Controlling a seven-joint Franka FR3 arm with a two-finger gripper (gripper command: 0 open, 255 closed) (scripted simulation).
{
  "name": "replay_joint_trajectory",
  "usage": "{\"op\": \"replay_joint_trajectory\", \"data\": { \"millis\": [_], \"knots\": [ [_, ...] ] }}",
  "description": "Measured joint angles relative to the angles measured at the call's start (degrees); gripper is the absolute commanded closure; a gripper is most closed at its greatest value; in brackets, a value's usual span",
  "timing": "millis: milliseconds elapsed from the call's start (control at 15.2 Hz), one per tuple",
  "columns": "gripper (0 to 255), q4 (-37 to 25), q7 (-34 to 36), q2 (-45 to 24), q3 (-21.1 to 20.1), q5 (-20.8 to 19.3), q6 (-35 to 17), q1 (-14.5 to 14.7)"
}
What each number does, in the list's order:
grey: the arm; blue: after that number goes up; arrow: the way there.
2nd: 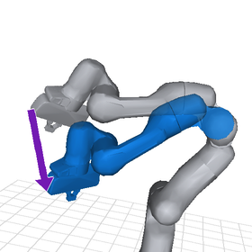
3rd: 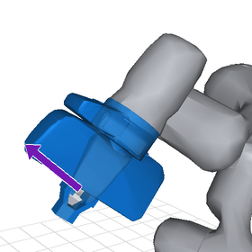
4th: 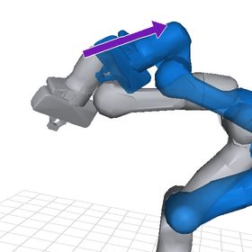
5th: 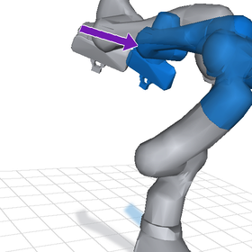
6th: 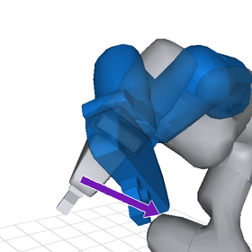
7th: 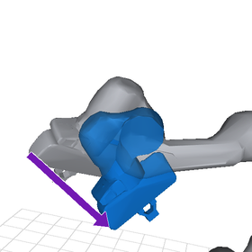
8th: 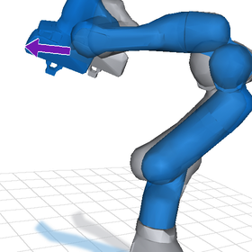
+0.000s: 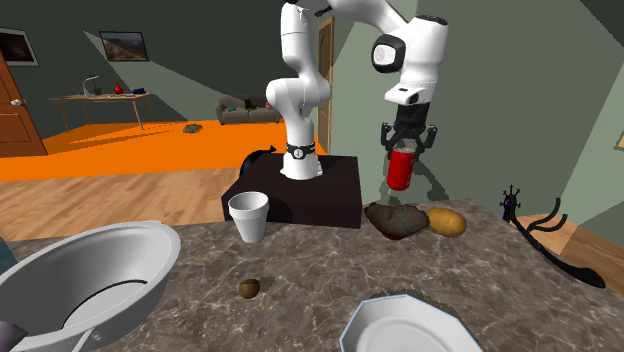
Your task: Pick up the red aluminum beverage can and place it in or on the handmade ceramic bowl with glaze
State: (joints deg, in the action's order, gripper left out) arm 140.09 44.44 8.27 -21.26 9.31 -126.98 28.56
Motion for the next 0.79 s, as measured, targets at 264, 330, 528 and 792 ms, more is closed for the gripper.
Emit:
{"op": "replay_joint_trajectory", "data": {
  "millis": [264, 330, 528, 792],
  "knots": [
    [255, 0.7, 1.8, -1.5, -1.2, 0.0, -2.3, 0.8],
    [255, 1.0, 1.9, -2.1, -1.2, -0.2, -3.1, 0.7],
    [255, 1.8, 2.2, -3.9, -1.4, -0.7, -5.7, 0.7],
    [255, 2.5, 2.8, -6.6, -1.6, -1.7, -9.0, 0.6]
  ]
}}
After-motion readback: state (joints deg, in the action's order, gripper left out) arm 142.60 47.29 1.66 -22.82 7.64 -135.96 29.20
